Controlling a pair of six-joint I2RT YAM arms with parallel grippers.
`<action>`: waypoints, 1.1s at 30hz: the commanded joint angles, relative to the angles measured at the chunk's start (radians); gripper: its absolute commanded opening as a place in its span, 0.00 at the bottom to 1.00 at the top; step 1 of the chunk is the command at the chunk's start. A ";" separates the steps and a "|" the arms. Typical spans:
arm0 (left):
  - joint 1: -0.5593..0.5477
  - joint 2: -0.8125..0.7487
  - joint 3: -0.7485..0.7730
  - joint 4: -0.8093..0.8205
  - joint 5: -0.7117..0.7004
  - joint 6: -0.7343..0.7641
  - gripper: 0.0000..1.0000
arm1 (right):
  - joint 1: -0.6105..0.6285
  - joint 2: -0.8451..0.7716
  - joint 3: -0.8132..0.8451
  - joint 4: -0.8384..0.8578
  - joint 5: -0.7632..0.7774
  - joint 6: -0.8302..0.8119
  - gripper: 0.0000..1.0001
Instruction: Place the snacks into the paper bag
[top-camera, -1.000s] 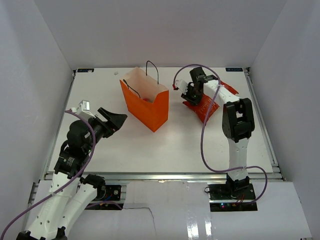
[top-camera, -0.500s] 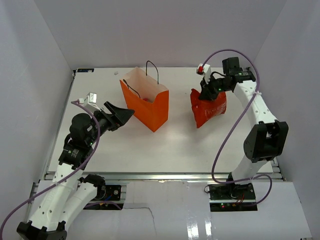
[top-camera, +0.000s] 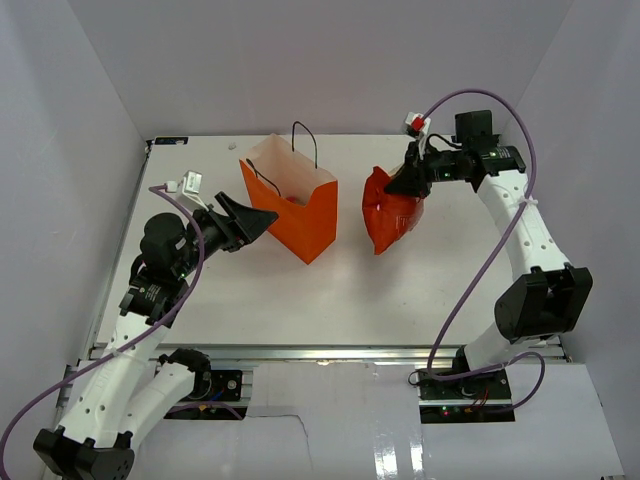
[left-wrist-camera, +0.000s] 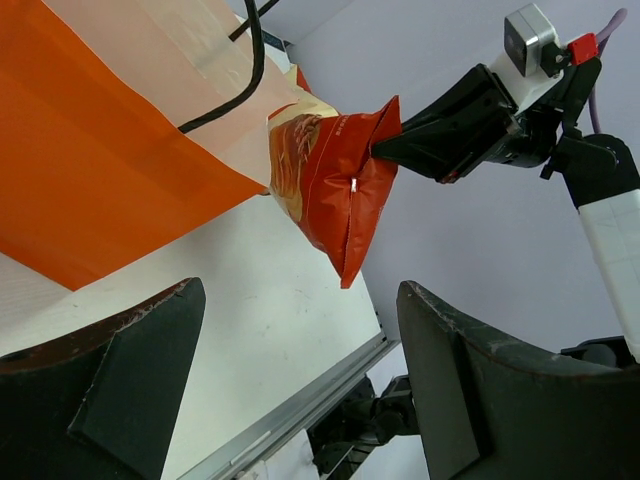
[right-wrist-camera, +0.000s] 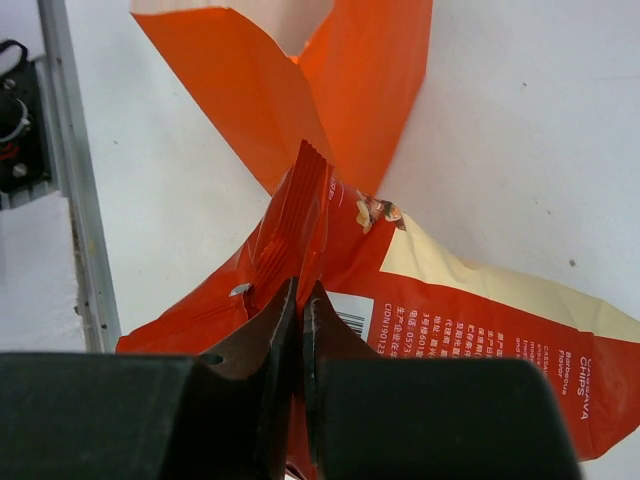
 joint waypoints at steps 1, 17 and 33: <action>-0.002 -0.002 0.036 0.022 0.022 -0.006 0.88 | -0.006 -0.078 0.016 0.078 -0.131 0.072 0.08; -0.002 0.024 0.097 0.022 0.025 -0.016 0.89 | -0.009 -0.139 0.039 0.890 -0.290 0.889 0.08; -0.003 0.050 0.177 0.024 0.029 -0.010 0.89 | 0.063 0.080 0.524 1.373 -0.108 1.488 0.08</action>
